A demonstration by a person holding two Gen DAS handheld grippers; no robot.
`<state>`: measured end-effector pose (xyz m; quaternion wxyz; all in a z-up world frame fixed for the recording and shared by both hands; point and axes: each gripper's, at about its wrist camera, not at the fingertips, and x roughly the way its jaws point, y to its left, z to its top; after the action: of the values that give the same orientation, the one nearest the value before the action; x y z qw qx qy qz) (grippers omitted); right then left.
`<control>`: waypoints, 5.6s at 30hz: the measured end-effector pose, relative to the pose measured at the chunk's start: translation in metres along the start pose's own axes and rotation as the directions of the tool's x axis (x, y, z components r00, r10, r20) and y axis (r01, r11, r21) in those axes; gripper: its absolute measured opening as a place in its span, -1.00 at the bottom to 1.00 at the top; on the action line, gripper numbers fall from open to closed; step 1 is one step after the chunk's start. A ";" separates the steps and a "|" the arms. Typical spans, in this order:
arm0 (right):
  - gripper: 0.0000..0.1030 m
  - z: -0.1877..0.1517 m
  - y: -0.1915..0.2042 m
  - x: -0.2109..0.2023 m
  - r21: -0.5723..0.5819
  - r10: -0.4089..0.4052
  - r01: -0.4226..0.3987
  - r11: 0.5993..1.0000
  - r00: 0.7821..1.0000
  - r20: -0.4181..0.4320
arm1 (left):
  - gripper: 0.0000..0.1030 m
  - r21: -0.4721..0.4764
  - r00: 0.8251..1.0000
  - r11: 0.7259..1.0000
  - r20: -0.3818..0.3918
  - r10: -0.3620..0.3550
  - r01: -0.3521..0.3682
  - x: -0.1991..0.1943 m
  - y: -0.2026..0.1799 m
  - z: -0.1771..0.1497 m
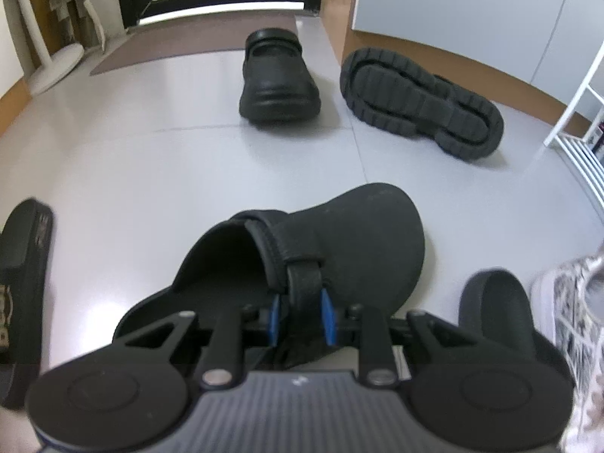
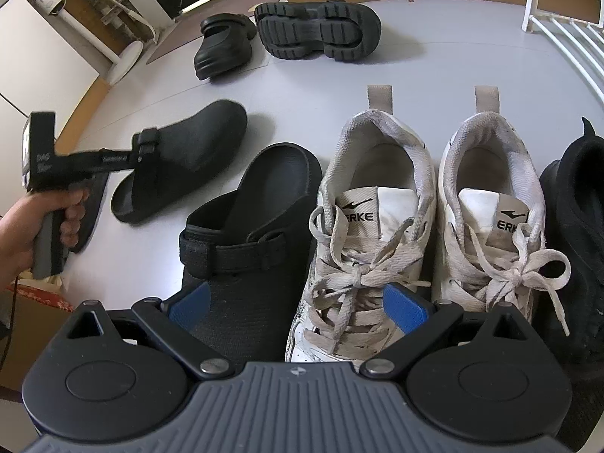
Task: Organize scattered shoes
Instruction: 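Lift the second black clog with the left tool and carry it, then lower the second black clog toward the floor with the left tool, then close the right tool on the clog's strap while the left tool releases it, then carry the black clog with the right tool beside the first black clog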
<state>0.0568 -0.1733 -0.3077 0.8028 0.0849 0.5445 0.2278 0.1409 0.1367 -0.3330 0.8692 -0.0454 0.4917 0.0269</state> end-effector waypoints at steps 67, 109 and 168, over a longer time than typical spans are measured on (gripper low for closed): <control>0.99 0.107 0.164 -0.242 -0.173 0.027 0.049 0.984 0.912 0.410 | 0.77 -0.179 0.979 0.984 0.192 0.063 -0.028 -0.355 -0.052 0.077; 0.99 0.103 0.213 0.063 -0.776 0.185 -0.204 0.597 0.976 -0.114 | 0.78 -0.292 0.982 0.942 0.042 0.184 -0.164 -0.159 0.077 0.021; 0.55 0.080 0.252 0.174 -0.520 -0.017 -0.107 0.847 0.973 -0.228 | 0.78 -0.584 0.990 0.805 0.013 0.139 -0.105 -0.117 0.167 -0.047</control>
<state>0.1140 0.1379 -0.3249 0.7227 -0.1529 0.5456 0.3957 0.0253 0.2980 -0.2656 0.8232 -0.2767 0.4376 0.2330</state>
